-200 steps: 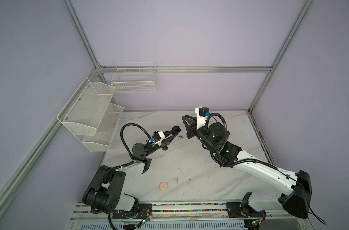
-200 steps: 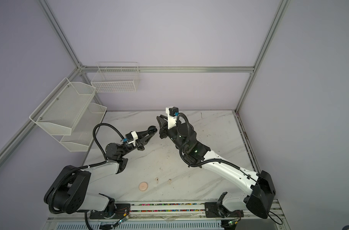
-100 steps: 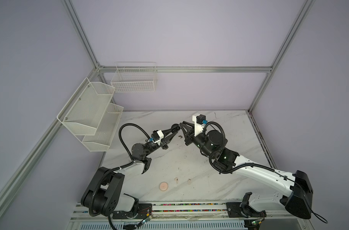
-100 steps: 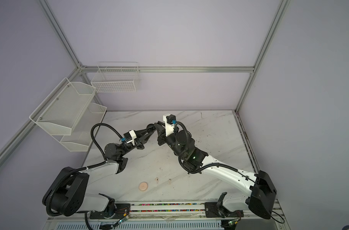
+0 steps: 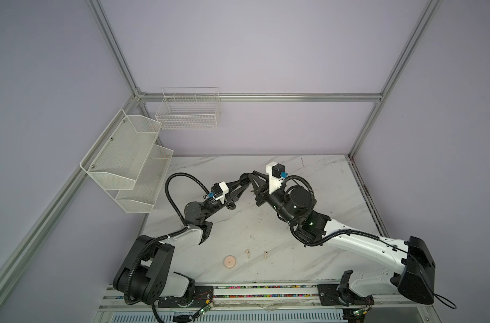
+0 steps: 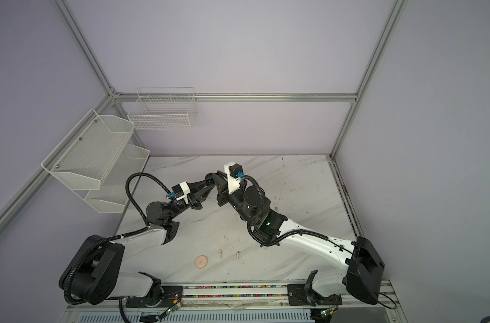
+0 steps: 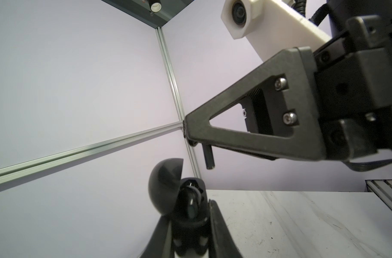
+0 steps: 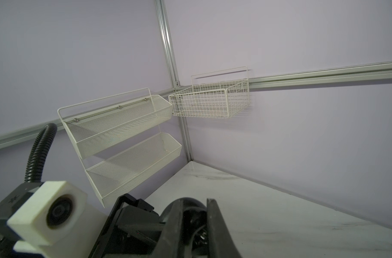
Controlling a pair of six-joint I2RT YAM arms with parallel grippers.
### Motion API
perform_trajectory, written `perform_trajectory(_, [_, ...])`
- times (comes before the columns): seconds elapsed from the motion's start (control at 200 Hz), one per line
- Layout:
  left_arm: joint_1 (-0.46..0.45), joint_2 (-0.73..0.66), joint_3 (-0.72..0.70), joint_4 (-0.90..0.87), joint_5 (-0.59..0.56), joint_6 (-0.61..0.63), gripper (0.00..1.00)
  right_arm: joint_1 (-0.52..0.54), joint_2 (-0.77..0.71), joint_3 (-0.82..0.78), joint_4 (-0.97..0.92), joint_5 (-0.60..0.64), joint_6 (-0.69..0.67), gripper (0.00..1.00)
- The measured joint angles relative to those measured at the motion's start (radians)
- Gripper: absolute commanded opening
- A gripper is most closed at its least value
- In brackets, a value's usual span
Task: Insert wireless bluetooth earbuds into charging case
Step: Insert the wireless bluetooth earbud into the charging case.
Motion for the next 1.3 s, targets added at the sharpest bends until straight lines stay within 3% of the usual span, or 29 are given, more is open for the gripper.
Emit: perform_trajectory(1.3, [0.0,-0.03,0.0,-0.042,-0.023,-0.044,0.0,0.007,0.085,-0.044,0.218,0.053,-0.056,0.0])
